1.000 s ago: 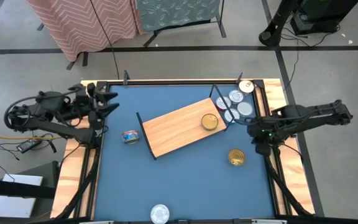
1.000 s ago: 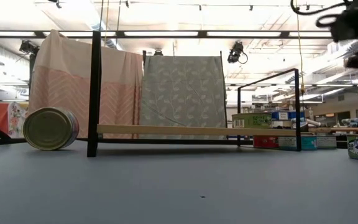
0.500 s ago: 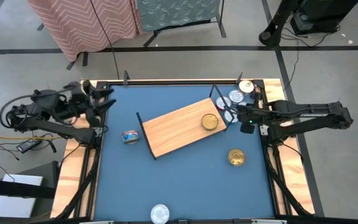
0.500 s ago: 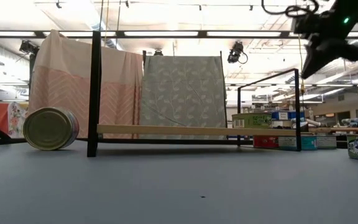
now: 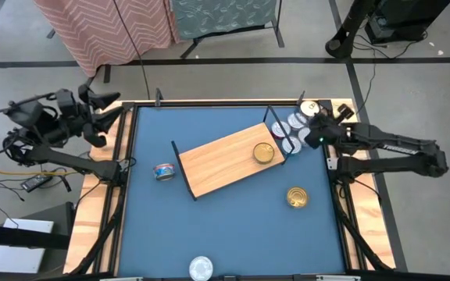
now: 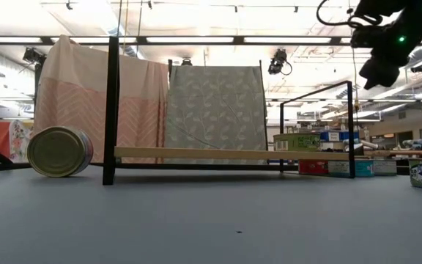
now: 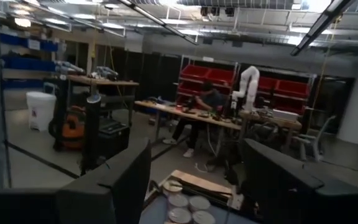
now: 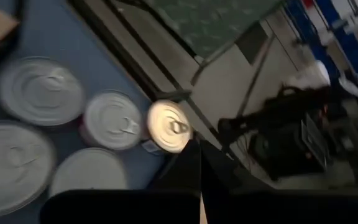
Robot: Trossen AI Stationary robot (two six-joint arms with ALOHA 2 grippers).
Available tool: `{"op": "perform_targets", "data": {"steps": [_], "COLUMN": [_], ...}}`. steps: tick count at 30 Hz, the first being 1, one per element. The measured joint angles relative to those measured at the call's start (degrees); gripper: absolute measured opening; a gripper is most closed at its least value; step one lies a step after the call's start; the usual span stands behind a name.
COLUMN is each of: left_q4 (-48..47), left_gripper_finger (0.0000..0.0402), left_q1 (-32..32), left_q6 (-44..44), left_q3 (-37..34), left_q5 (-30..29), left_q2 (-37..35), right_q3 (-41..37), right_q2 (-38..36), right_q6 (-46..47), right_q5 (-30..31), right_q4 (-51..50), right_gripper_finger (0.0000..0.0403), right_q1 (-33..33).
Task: Stack canned seafood by type on shelf
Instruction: Put the green tuna can on the shelf
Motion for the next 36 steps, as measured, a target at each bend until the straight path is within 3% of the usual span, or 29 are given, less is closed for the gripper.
{"op": "perform_targets", "data": {"steps": [7, 14, 21, 24, 31, 36], "left_q4": [-0.1, -0.1, -0.1, -0.2, -0.2, -0.2], "left_gripper_finger": [0.0252, 0.0252, 0.0252, 0.0252, 0.0252, 0.0252], "left_q1": [0.0, 0.0, 0.0, 0.0, 0.0, 0.0], "left_q6": [1.0, 2.1, 2.1, 2.1, 2.1, 2.0], "left_q3": [0.2, 0.2, 0.2, 0.2, 0.2, 0.2], "left_q5": [-0.3, -0.4, -0.4, -0.4, -0.4, -0.3], "left_q2": [0.0, 0.0, 0.0, 0.0, 0.0, 0.0], "right_q3": [1.0, 1.0, 1.0, 0.3, -9.9, -15.5], "right_q2": [-3.5, -4.4, -4.5, -4.7, -7.9, -10.1], "right_q6": [2.9, 5.6, 7.7, 10.4, 21.9, 27.2], "right_q5": [-7.9, -23.9, -29.2, -34.5, -54.7, -56.1], "right_q4": [0.6, 2.3, 2.0, 2.1, 10.6, 13.3], "right_gripper_finger": [0.0005, 0.0005, 0.0005, 0.0005, 0.0005, 0.0005], "right_q1": [-11.8, -21.5, -28.1, -31.9, -39.3, -39.2]}}
